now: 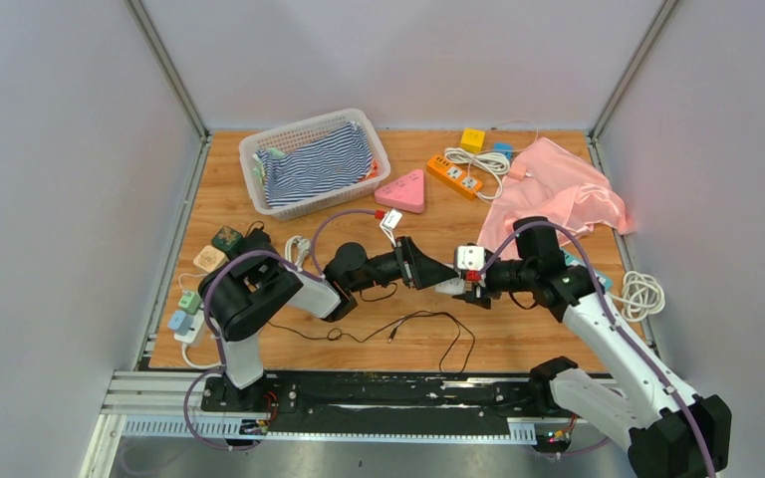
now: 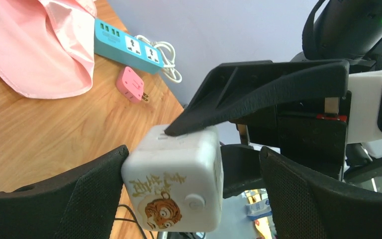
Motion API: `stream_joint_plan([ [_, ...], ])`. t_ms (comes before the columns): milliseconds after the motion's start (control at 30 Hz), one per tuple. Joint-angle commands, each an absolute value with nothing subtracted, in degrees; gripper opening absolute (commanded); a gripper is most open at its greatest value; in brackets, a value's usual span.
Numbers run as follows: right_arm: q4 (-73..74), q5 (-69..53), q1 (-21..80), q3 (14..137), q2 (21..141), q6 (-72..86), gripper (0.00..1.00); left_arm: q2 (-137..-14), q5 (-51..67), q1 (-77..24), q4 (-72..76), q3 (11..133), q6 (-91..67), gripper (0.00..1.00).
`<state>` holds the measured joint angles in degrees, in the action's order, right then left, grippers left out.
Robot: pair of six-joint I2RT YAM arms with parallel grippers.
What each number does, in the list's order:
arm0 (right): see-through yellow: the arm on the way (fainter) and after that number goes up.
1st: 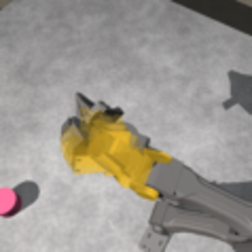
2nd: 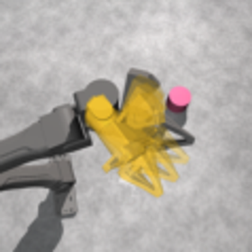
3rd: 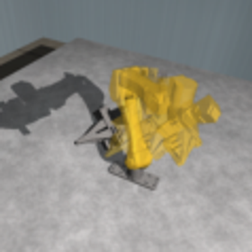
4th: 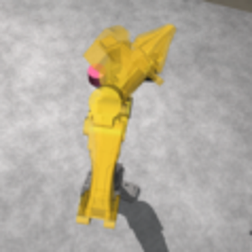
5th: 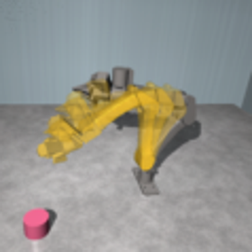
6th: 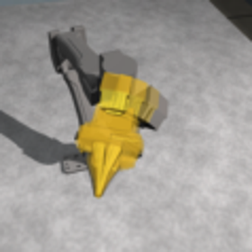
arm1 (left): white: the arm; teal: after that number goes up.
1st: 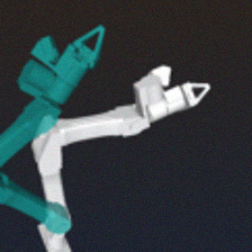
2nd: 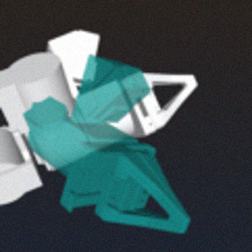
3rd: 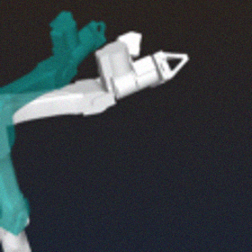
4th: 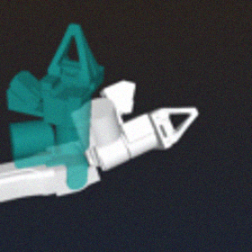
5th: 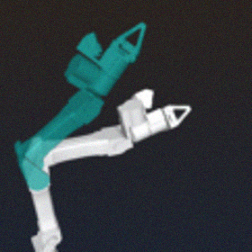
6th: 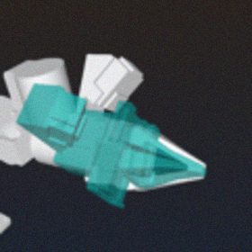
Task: Pull the plug off the socket
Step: Place the plug at the center of the board.
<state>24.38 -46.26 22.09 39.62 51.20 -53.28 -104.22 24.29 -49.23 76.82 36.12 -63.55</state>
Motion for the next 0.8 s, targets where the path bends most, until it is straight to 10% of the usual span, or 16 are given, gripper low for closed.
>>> stream_joint_plan([
  [0, 34.31, -50.94, 21.06, 44.31, 51.00, -58.18, 0.00, -102.56, 25.68, -49.09, 78.84, 35.76, -61.43, 1.00],
  [767, 51.15, -52.64, -3.30, 52.33, 45.18, -59.44, 0.00, -55.38, 6.99, -44.91, 33.39, 28.29, -11.79, 1.00],
])
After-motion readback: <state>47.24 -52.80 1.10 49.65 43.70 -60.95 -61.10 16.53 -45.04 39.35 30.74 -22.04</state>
